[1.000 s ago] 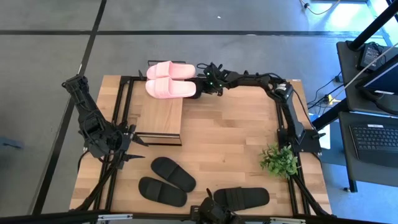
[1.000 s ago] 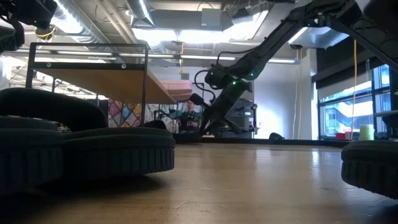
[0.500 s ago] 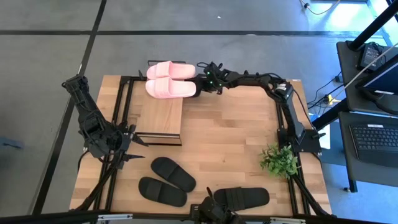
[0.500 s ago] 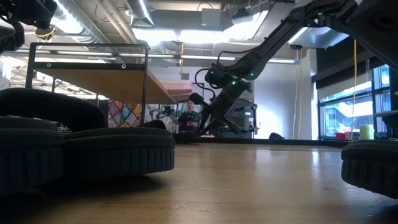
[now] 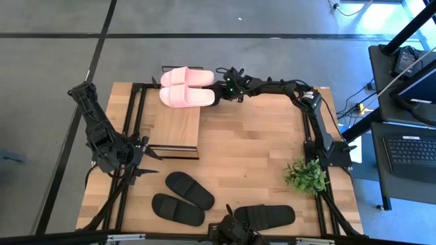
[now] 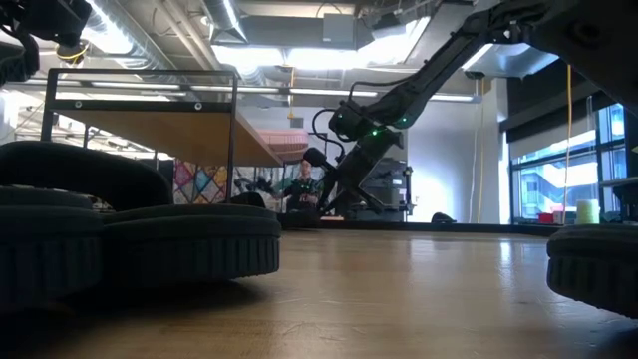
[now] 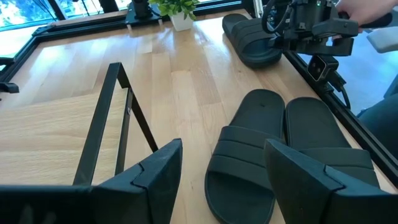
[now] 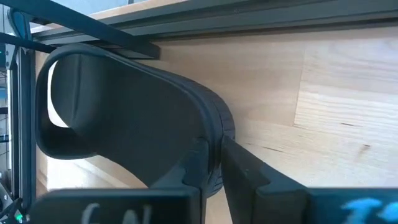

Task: Pick and place slides into the shelf
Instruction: Put the top right black slide under the shelf

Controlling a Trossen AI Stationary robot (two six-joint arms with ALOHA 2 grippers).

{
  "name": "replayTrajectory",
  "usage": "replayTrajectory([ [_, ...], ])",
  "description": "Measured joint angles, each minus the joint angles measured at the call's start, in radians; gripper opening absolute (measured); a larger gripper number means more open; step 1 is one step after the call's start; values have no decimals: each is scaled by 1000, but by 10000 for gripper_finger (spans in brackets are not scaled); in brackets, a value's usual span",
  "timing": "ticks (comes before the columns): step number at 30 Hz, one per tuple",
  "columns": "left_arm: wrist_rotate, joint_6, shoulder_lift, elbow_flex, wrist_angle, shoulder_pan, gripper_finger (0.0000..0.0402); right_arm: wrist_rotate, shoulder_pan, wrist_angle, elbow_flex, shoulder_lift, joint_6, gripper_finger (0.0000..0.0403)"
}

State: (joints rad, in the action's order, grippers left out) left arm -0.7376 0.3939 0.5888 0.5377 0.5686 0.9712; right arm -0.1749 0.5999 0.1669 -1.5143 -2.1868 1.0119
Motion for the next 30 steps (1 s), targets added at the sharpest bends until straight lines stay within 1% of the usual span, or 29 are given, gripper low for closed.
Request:
replayTrajectory([
  [11, 0, 23, 0, 0, 0, 0, 217, 0, 0, 0, 0, 0, -3, 42],
  [14, 0, 23, 0, 0, 0, 0, 217, 0, 0, -1, 0, 0, -3, 49],
  [17, 0, 23, 0, 0, 0, 0, 217, -1, 0, -2, 0, 0, -4, 68],
  [25, 0, 23, 0, 0, 0, 0, 217, -4, 0, -4, -1, 1, 1, 142],
  [30, 0, 24, 0, 0, 0, 0, 217, -3, 0, -4, -1, 5, 17, 156],
])
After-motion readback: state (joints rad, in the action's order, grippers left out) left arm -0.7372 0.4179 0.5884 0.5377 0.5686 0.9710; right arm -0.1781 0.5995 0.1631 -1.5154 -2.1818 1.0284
